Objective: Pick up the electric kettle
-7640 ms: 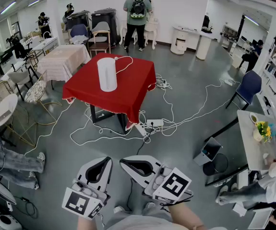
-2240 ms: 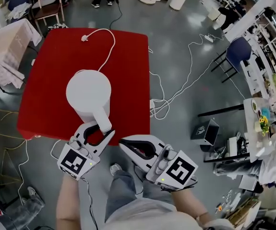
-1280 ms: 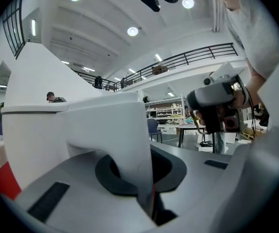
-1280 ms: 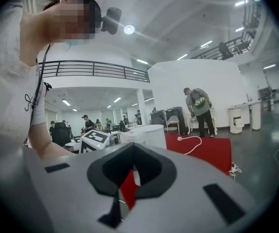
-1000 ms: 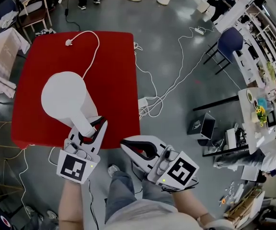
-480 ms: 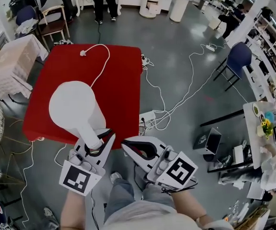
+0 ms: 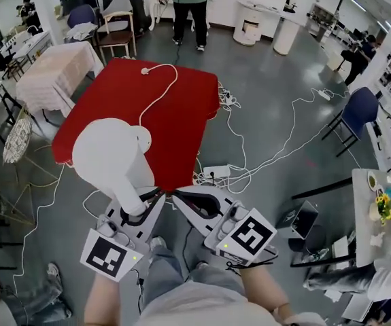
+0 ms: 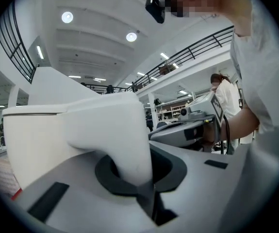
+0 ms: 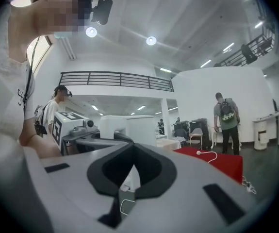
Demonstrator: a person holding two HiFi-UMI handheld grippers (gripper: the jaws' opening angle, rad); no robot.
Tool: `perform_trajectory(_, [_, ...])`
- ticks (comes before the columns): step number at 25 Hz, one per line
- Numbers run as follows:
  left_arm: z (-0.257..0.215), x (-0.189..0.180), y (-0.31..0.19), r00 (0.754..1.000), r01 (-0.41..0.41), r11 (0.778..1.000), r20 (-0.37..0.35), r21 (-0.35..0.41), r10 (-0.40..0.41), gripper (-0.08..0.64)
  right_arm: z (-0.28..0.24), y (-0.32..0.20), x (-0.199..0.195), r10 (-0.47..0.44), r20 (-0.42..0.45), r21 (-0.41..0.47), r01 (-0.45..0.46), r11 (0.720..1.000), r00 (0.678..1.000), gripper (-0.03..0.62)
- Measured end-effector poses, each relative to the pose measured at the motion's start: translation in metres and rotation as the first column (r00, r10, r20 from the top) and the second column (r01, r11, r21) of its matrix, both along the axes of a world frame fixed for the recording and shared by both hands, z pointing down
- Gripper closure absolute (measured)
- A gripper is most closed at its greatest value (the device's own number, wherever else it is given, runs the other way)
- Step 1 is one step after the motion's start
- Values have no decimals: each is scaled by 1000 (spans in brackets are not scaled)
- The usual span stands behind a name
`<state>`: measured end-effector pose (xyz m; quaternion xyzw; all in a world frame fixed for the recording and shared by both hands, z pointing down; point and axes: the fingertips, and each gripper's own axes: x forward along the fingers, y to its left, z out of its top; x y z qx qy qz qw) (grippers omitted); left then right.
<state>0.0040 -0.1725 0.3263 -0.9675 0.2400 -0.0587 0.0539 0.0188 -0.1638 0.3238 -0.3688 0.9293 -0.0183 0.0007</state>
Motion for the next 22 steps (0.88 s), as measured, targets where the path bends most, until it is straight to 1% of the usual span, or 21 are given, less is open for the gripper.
perform_trajectory(5, [-6,3,63,996,83,996,-10,9,-83,532,-5,59,2,-86,-15,25,86,996,996,584])
perform_trajectory(11, [-14,-4,110,985,169,986,-15,3,-169,532,-15,106,-1,-164,4,31,163,986,987,584])
perform_trajectory(17, [-19,-16,140,977,213,977,-15,5,-213,532,-20,137,-15,-213,10,41,213,976,977,584])
perform_trajectory(22, [-22,-37,157,975,223,975,-14,12,-222,531,-22,153,-36,-229,22,49,227,973,973,584])
